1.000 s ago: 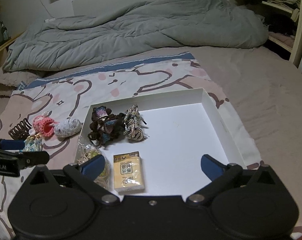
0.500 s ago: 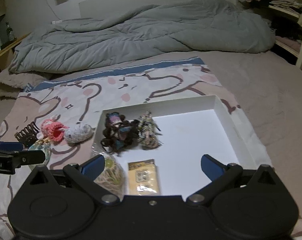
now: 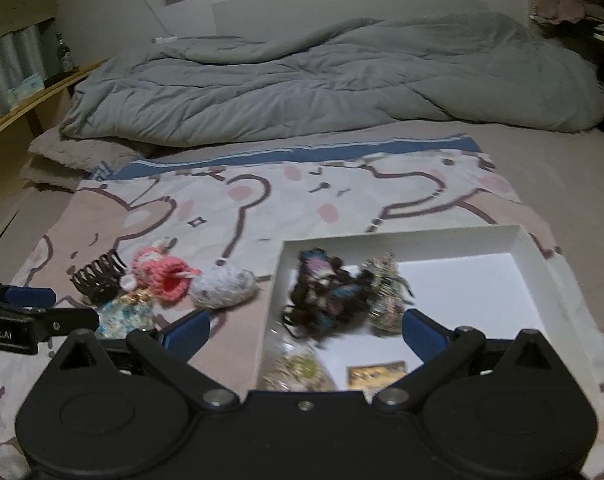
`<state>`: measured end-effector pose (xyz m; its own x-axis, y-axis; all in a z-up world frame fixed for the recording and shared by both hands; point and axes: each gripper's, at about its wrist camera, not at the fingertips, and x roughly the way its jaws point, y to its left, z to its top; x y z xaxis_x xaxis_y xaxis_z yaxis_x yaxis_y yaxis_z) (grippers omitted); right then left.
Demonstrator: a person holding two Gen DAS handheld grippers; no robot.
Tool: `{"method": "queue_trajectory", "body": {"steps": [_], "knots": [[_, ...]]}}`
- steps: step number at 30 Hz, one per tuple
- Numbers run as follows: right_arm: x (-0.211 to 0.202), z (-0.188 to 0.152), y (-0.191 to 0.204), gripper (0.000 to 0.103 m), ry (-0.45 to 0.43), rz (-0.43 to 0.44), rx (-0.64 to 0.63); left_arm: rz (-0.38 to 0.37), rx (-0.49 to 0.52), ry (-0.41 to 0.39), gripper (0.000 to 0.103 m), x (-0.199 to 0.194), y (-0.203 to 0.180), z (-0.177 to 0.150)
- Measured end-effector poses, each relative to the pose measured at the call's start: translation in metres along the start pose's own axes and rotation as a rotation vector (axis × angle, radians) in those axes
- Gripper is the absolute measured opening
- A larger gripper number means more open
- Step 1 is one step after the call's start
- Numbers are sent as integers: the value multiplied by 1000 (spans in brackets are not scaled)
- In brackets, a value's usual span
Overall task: Organize objects
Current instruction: 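Move both tools away from the box toward the remaining items, then grasp the floral pouch with left tool while right tool grasps white ball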
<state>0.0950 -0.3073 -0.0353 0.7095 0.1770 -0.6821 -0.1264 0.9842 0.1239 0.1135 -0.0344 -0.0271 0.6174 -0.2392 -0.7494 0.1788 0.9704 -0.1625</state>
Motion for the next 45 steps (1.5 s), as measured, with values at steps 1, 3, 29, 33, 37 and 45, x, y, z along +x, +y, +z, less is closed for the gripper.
{"method": "queue_trajectory", "body": {"steps": [1,3,29,33,37,45], "knots": [[3,1,3,103,-3,6,-3,1,0,1,103,0,4,0],[9,3,9,103,-4,18,-11,3,4,3,103,2,10,0],[99,16,89,94,66,128,-633,-73,164,228,103,81,52,-6],[123,12,107,89,101,127,-827,-45,158,266,103,95,56,-8],[145,7,118,85,149,129,-959,-47,163,312,103,108,57,-11],[176,0,132,75,182,169,-1169,-27,184,359,103,126,63,-15]]}}
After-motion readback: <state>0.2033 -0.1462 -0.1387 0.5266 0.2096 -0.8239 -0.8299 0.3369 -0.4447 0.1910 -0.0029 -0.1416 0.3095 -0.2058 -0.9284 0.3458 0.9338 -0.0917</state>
